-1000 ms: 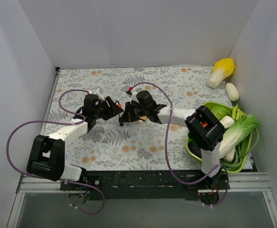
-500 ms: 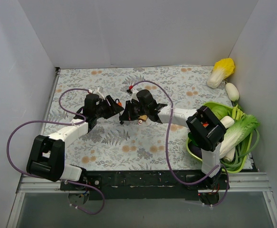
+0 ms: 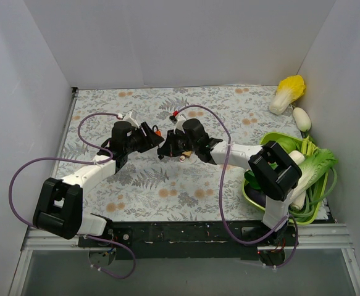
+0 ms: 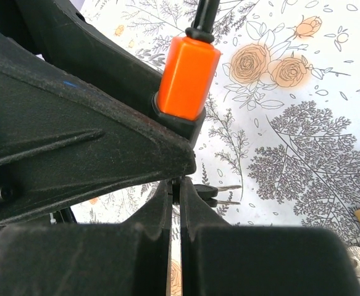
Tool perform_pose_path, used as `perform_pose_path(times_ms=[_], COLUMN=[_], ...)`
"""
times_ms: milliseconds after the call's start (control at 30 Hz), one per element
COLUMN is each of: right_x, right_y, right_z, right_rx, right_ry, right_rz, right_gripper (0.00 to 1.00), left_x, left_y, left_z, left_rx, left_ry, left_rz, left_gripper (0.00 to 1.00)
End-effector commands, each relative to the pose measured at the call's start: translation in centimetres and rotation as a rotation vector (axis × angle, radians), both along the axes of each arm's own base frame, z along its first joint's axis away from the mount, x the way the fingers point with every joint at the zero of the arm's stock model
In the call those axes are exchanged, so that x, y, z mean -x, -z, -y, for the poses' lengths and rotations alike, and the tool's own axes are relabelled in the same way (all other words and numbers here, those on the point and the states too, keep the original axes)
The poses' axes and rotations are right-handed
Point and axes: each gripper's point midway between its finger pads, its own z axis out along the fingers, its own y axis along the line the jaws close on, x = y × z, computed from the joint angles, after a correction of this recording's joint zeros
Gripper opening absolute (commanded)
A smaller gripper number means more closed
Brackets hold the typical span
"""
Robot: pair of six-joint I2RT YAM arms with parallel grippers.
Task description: Unlock with the key
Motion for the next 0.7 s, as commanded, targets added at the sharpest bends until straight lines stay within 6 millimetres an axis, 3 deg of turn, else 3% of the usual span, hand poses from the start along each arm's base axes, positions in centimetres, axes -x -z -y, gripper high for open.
perform_pose_path(times_ms=[0,267,667], right_x=[-5.1,-4.8,-4.7], right_y=[-10.4,-11.8,-12.2], right_z=[1.0,2.0,3.2], right_rx=[-0.214,-0.220,-0.216], right_ry=[0.160,0.179,0.210], right_rz=[0.296,0.319,0.312], right_gripper=[0.01,0.01,0.01], left_x=[2.2,1.7,1.9], left_y=[1.1,0.9,1.7], left_z=[0.4,0.1,-0.2], left_rx=[-0.047,-0.093,-0.167], left_ry=[0.059,0.042,0.022], left_rz=[-0.062,-0.023,-0.029], left_gripper=[0.00,0.00,0.00])
